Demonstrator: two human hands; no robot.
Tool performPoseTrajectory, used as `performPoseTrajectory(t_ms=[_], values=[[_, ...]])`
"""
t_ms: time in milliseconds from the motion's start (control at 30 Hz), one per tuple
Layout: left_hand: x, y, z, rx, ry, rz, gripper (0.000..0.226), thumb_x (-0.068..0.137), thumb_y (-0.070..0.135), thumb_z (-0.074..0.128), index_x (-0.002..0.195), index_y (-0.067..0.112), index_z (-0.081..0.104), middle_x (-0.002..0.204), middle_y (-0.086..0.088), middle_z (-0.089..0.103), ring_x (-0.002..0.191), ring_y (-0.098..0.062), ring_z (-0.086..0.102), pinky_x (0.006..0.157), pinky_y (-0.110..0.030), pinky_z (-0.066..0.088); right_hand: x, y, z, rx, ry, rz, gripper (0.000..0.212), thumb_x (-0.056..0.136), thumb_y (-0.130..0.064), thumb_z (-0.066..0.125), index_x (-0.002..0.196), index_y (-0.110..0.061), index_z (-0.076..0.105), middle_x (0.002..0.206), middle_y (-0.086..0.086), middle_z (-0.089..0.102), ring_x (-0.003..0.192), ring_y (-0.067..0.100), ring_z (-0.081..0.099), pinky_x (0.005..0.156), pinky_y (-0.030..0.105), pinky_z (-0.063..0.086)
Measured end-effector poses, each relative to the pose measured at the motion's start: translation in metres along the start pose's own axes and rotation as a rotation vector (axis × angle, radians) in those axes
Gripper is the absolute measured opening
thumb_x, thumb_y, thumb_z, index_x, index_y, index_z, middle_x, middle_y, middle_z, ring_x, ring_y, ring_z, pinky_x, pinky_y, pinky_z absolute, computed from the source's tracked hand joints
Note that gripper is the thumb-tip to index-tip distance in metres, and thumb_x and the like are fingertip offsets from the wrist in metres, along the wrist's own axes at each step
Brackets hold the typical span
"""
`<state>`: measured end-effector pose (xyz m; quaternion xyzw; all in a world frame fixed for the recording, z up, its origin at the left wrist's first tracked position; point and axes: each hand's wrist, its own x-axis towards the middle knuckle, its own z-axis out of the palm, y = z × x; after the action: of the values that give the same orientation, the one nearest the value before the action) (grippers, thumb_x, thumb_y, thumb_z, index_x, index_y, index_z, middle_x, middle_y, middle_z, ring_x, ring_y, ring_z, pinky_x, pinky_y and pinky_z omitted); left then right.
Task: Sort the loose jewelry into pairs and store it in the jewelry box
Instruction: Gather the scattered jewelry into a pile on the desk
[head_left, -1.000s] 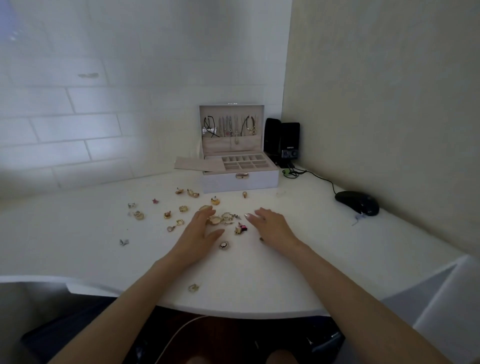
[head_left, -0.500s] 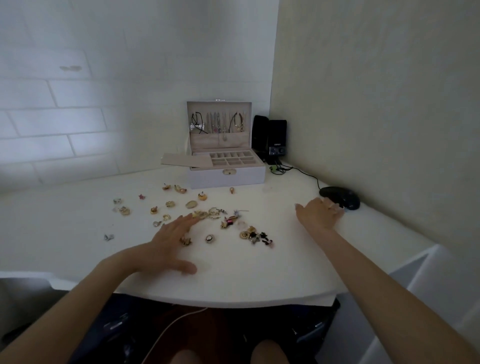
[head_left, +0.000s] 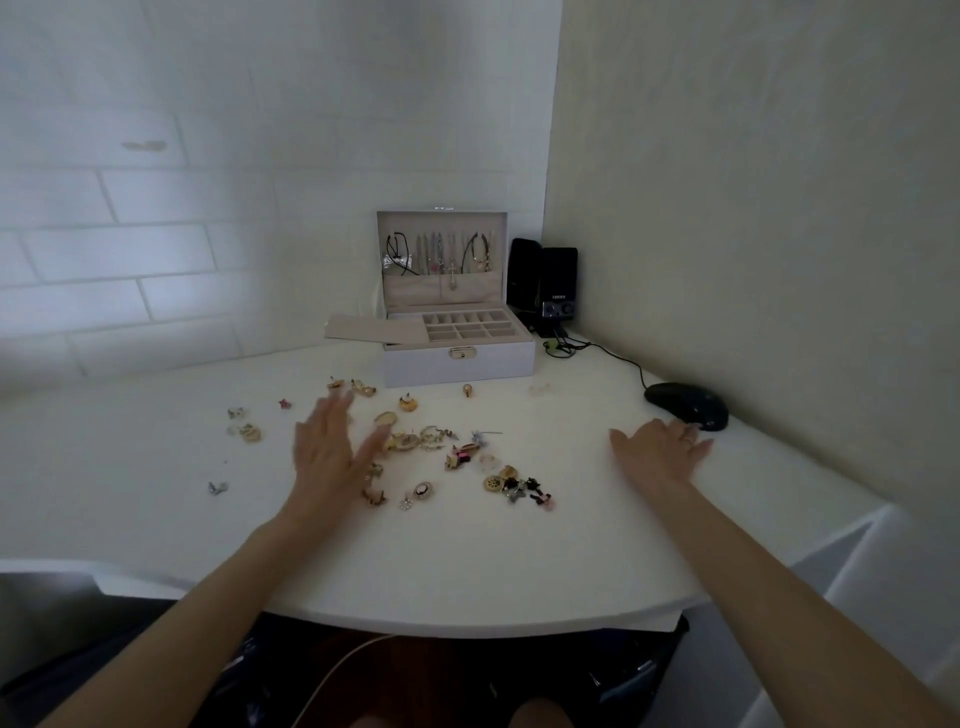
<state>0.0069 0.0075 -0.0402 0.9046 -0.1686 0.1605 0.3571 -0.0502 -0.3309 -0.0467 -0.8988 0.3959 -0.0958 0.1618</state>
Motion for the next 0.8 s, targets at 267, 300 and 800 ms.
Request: performPoseTrajectory(t_ms=[267, 300, 800], values=[[0.015, -0.048, -0.023, 0.334, 0.240, -0.480, 0.075, 0.093, 0.053, 0.032, 0.145, 0.001, 0.017, 0.154, -0.024, -0.001, 0.142, -0.037, -0.012, 0.111, -0.052, -0.014, -0.030, -0.031, 0.003, 0.312, -0.124, -0.455, 0.036, 0.097, -0.038, 0.044, 0.070, -0.014, 0.049, 0.076, -0.001, 0.051, 0.089, 0.020, 0.049, 0.089, 0.028, 0.031], [0.014, -0.053, -0.026, 0.358, 0.202, -0.527, 0.076, 0.093, 0.055, 0.031, 0.145, 0.002, 0.016, 0.154, -0.024, -0.003, 0.141, -0.039, -0.012, 0.111, -0.053, -0.014, -0.037, -0.037, 0.000, 0.352, -0.147, -0.495, 0.033, 0.096, -0.037, 0.046, 0.074, -0.014, 0.056, 0.078, -0.003, 0.055, 0.088, 0.019, 0.051, 0.082, 0.025, 0.031], [0.016, -0.033, -0.021, -0.119, -0.148, -0.049, 0.058, 0.093, 0.047, 0.040, 0.144, 0.020, 0.028, 0.151, 0.002, 0.029, 0.139, -0.017, 0.026, 0.112, -0.034, 0.022, 0.029, -0.084, 0.032, 0.359, -0.219, -0.427, 0.060, 0.093, -0.047, 0.048, 0.144, -0.019, 0.033, 0.154, 0.012, 0.020, 0.143, 0.028, 0.015, 0.114, 0.039, 0.015]])
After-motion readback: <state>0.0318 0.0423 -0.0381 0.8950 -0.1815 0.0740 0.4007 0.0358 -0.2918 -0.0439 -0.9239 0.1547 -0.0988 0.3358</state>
